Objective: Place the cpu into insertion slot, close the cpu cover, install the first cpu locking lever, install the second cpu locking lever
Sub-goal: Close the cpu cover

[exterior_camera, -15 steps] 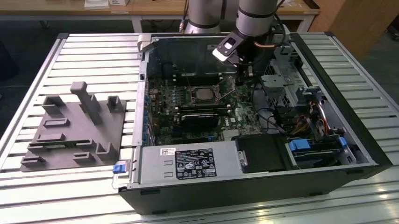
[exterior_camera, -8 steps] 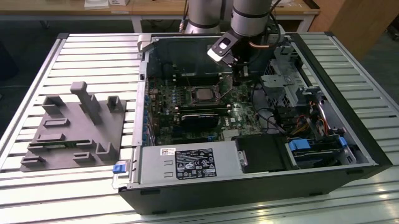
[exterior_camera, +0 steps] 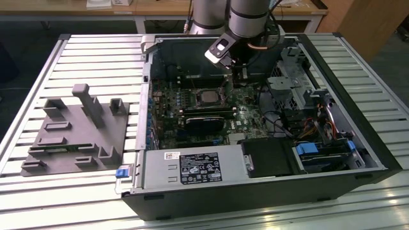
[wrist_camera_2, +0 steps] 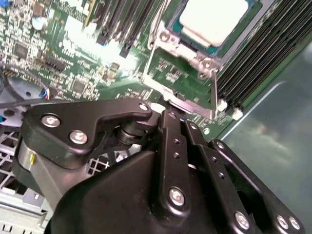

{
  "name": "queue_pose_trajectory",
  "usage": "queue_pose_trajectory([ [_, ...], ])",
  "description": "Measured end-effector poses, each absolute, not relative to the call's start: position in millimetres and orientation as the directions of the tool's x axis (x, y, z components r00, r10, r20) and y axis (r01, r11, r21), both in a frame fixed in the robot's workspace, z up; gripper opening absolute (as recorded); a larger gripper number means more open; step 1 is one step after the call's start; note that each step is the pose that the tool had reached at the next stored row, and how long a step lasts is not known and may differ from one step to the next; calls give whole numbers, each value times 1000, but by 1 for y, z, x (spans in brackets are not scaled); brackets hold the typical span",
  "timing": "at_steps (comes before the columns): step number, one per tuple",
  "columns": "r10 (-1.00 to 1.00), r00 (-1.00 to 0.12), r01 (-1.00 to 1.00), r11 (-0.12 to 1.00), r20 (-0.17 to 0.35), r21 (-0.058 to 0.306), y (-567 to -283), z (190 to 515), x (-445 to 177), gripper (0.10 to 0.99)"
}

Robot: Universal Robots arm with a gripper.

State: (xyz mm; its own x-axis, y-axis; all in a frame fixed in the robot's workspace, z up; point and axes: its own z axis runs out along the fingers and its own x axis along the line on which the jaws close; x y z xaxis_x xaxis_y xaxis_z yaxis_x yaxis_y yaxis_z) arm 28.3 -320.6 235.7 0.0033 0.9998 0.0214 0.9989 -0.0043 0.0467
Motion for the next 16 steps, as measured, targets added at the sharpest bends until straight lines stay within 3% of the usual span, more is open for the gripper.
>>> queue_pose_trajectory([
  [16,1000,4,999,-5,22,47,-321,235,0,106],
])
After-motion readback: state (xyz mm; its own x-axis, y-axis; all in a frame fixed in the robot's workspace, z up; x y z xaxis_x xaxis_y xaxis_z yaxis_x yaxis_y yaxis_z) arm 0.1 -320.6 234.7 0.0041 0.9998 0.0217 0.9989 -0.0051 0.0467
